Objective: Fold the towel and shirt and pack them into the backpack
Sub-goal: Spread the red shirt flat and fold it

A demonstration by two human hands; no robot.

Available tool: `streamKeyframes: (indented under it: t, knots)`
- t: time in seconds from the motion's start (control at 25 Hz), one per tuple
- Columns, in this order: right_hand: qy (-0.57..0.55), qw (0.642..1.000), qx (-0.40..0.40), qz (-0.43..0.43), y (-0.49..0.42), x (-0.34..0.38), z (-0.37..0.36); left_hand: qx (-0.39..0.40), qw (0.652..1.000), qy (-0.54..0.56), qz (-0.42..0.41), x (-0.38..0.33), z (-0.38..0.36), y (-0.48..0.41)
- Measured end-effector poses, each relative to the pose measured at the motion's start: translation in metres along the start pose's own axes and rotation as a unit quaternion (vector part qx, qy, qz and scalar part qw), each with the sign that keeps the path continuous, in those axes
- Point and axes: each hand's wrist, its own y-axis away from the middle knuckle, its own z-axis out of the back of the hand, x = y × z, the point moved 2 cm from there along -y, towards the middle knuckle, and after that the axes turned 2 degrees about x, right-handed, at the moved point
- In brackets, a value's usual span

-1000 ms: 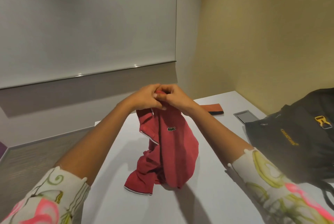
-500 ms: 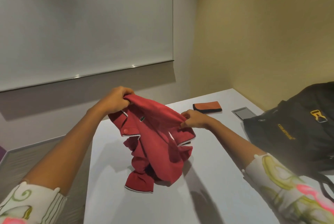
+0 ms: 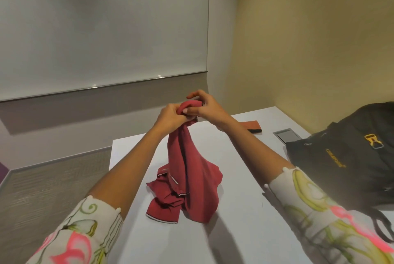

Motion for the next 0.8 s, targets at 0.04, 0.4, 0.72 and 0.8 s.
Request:
streamKeyframes:
  t: [0.04, 0.4, 0.72, 0.8]
  knots:
    - [-0.021, 1.0, 0.005, -0.021, 0.005, -0.01, 0.002, -0.006, 1.0, -0.003, 0.011, 0.002, 0.003, 0.001]
    - [0.115, 0.975, 0.135, -0.132, 0.053, -0.112, -0.029, 0.062, 0.992, 0.105, -0.037, -0.035, 0.016, 0.023]
    - [0.24, 0.95, 0.067, -0.188, 0.084, -0.16, 0.027, -0.18, 0.961, 0.179, -0.106, -0.048, 0.109, 0.008]
    - [0.3, 0.935, 0.001, -0.19, 0.089, -0.164, 0.048, -0.209, 0.955, 0.185, -0.098, -0.041, 0.124, 0.003]
